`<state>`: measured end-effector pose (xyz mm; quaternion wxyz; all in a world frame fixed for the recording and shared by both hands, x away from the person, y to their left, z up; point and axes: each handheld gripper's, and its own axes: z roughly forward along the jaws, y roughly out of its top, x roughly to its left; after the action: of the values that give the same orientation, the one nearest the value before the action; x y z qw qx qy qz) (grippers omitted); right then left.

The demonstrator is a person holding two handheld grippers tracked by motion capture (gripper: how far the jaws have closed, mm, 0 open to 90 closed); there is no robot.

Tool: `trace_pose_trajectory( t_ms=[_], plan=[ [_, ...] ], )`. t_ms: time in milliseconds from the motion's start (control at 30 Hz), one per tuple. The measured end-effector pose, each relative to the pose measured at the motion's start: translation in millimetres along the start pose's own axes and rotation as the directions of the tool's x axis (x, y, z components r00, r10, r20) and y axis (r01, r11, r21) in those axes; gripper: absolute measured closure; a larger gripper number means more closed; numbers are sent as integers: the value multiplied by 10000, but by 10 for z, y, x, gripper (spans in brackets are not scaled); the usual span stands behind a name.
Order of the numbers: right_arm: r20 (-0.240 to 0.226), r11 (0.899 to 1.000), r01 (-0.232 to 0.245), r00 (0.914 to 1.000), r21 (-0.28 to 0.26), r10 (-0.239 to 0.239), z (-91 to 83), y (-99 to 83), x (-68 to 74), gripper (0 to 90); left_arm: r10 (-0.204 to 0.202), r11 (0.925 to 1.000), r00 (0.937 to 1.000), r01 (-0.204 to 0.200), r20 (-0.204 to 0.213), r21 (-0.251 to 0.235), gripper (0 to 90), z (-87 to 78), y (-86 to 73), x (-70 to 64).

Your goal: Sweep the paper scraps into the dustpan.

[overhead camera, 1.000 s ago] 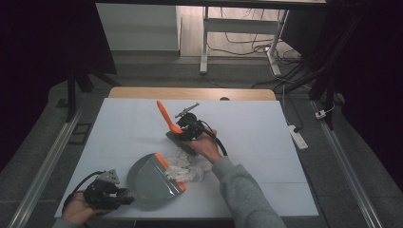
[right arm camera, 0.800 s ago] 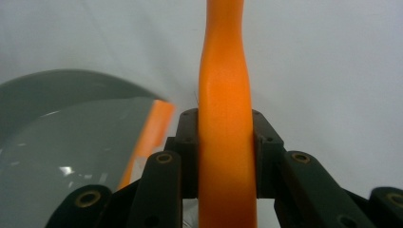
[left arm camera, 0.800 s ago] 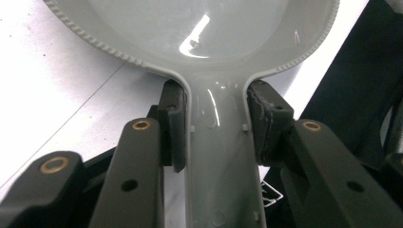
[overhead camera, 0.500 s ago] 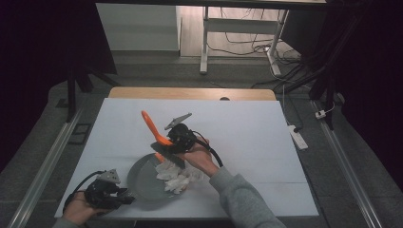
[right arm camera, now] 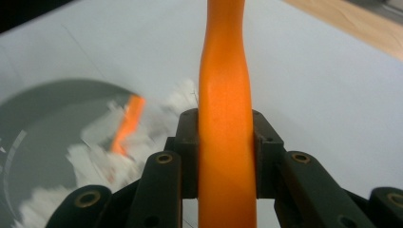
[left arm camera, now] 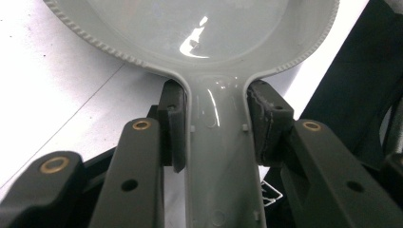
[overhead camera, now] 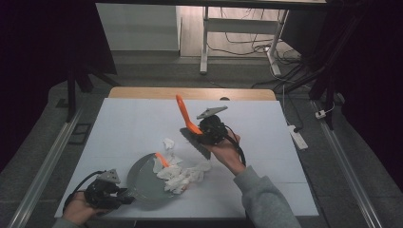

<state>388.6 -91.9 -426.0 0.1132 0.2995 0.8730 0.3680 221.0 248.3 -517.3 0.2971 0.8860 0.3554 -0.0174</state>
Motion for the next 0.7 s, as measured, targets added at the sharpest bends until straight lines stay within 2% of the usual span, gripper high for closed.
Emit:
trace_pose_trajectory(
  t_ms=[200,367,433,533,700],
  plan=[
    [453,9955,-836,9956,454,816,-2,-289,-145,701,25,10000,10000,-25,21,25,620,3,9,-2],
    [424,9902,-1068,9937,896,1034,102,-439,-161,701,48,10000,10000,-48,21,34,620,11,18,-4],
    [350,9912,-905,9956,971,874,144,-457,-125,702,64,10000,10000,-64,41,40,620,14,21,-4],
    [124,9911,-890,9960,990,882,178,-432,-44,701,44,10000,10000,-44,31,31,621,16,24,-10],
    [-194,9932,-382,9990,1097,406,288,-378,142,702,35,10000,10000,-35,37,33,620,20,28,-17]
  ],
)
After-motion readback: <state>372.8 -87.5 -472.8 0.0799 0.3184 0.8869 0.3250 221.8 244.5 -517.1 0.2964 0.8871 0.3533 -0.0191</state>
